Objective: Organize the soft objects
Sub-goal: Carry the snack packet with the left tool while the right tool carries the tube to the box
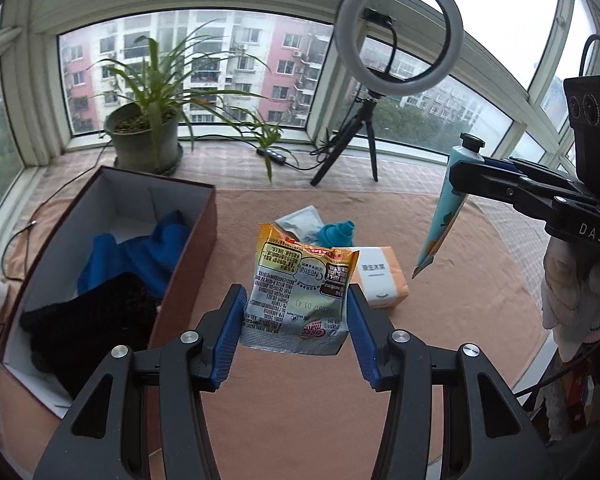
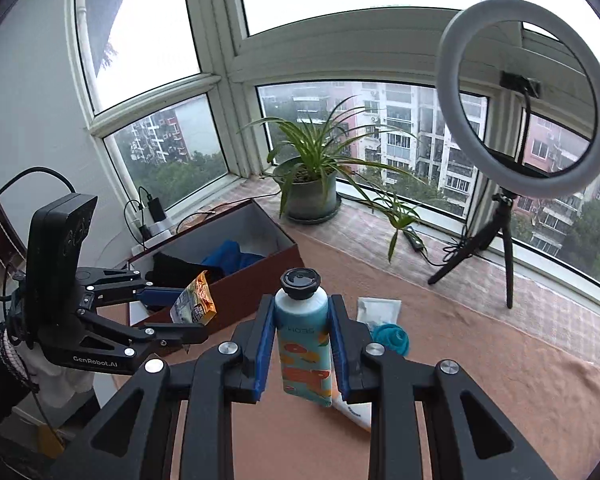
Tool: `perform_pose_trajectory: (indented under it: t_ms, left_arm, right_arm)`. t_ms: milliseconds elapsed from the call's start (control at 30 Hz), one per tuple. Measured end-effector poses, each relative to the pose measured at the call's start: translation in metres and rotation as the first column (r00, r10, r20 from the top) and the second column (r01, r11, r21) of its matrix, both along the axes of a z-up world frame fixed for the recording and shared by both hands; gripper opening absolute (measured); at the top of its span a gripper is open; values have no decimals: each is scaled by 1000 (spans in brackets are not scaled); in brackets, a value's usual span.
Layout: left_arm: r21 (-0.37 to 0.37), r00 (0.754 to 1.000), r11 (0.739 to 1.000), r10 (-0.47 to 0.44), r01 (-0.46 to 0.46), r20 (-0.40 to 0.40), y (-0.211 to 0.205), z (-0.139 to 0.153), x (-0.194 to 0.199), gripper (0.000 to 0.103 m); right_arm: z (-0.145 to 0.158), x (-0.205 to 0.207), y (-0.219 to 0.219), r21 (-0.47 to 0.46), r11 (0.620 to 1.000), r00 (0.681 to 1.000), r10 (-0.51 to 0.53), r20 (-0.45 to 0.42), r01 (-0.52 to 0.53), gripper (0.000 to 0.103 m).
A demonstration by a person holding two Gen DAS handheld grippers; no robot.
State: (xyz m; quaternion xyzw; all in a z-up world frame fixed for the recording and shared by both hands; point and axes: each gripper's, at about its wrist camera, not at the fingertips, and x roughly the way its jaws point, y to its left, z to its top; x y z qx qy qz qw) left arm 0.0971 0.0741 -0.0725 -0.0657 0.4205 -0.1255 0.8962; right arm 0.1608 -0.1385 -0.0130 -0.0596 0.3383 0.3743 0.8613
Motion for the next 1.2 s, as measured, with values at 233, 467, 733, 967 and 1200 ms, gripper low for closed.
perform_pose_trajectory:
  t_ms: [233, 467, 733, 967, 1200]
  left_arm:
    - [5, 992, 992, 123, -123, 12, 72, 3, -7, 49]
    - [-31, 974, 974, 224, -224, 17, 126, 0, -10, 49]
    - [-35, 968, 968, 250, -250, 4, 140, -10, 11, 49]
    - [-26, 966, 966, 256, -256, -29, 147, -26, 43, 49]
    - [4, 962, 965, 261, -261, -85, 157, -46, 65, 49]
  right_arm:
    - [8, 3, 66, -2, 999, 998, 54, 17, -54, 23]
    - [12, 21, 118, -28, 996, 996, 89, 30, -88, 23]
    - [7, 51, 172, -65, 988, 989, 144, 33, -142, 23]
    - [-20, 81, 212, -102, 979, 984, 176, -12, -176, 23]
    - [-50, 104, 246, -158, 967, 979, 191, -67, -199, 23]
